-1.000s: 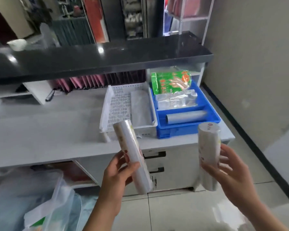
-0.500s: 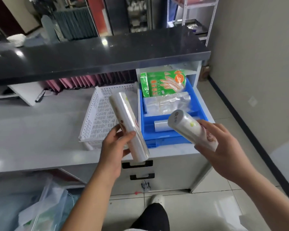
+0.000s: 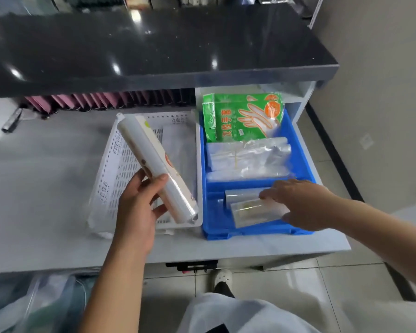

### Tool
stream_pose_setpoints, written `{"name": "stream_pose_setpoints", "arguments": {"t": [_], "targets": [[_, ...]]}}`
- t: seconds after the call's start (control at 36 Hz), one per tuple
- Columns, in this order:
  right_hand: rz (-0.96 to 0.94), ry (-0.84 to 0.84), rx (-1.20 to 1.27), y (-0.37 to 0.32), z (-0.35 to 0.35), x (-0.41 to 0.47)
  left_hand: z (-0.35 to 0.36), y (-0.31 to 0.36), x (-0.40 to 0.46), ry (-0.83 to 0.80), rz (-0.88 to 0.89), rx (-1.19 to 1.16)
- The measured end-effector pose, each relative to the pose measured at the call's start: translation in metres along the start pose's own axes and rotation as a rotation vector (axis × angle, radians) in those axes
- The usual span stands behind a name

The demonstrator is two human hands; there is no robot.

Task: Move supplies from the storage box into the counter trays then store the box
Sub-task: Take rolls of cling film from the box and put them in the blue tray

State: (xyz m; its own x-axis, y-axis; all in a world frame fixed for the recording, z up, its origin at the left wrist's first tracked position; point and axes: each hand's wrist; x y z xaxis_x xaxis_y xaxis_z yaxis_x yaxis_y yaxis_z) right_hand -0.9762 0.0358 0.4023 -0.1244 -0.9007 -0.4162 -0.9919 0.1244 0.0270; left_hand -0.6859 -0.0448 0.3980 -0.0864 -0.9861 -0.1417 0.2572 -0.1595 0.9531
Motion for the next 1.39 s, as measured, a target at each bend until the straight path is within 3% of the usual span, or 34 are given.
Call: {"name": "stream_pose_setpoints", "arguments": {"t": [0.17,0.47,0.72,0.86,1.28,1.39], "targets": [[-0.024,-0.095,-0.025,-0.001,0.008,0.013,0.006,-0.003,0.019,-0.021,-0.011,-0.002],[0.024,-0.322,0.185,0.007,0.018,0.024,0.026,0.002,0.014,0.006,0.013,0.001],[0.036,-0.081,0.218,-0.002,0.046,0.006,0.045,0.003,-0.010,0.040,0.027,0.140],[0.023,0.046,0.299,0.001,0.053,0.003,0.057,-0.002,-0.015,-0.060,0.032,0.240],[0.021,-0.039,0.423,0.033,0.059,-0.018,0.106,-0.018,0.009,-0.454,0.068,0.968],[0.107,0.132,0.621,0.058,0.056,-0.039,0.126,-0.025,0.013,-0.629,0.098,1.188]]}}
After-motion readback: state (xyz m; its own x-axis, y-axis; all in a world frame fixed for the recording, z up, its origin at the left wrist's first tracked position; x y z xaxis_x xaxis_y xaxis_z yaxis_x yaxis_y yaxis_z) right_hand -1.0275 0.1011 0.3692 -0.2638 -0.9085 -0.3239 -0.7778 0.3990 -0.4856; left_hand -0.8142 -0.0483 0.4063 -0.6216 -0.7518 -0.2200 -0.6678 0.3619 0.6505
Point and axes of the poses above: each hand's wrist, its own x-axis towards the middle knuckle, its own z-axis out of the palm, y = z × x, and after that the axes turned 10 degrees about z, right-handed
